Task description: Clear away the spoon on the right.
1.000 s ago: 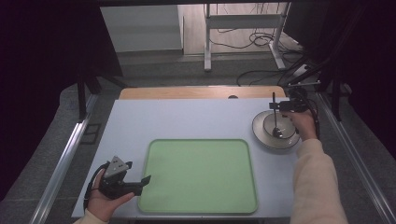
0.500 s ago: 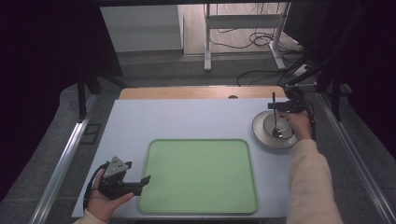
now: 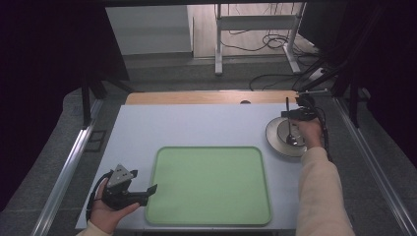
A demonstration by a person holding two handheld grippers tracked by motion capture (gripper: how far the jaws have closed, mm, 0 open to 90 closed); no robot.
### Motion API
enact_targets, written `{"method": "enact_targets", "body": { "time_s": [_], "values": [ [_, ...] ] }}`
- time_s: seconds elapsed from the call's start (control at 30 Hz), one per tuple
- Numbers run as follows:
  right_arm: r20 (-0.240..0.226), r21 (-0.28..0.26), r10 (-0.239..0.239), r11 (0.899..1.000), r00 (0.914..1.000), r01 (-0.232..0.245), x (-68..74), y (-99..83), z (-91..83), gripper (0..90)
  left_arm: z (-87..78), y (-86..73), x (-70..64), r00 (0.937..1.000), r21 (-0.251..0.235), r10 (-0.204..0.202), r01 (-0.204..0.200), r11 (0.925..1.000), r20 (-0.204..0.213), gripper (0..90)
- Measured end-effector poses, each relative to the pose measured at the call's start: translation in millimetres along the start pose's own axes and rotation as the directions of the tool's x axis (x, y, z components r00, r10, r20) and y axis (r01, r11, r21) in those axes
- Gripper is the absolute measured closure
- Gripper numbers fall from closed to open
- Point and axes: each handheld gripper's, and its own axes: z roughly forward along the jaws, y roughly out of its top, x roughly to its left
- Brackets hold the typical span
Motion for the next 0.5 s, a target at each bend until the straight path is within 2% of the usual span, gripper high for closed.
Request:
{"method": "enact_targets", "body": {
  "time_s": [0.33, 0.5],
  "values": [
    [0.001, -0.014, -0.043, 0.999, 0.9991, 0.043, -0.3, 1.9, -12.2, 83.7, -0.9, 0.6, 0.6, 1.0000, -0.001, 0.004, -0.004, 1.0000, 0.001, 14.8],
    [-0.006, -0.030, -0.043, 0.999, 0.9991, 0.042, -0.7, 2.9, -18.8, 87.6, -0.9, 0.3, 1.0, 1.0000, 0.001, 0.003, -0.003, 1.0000, 0.004, 14.8]
  ]
}}
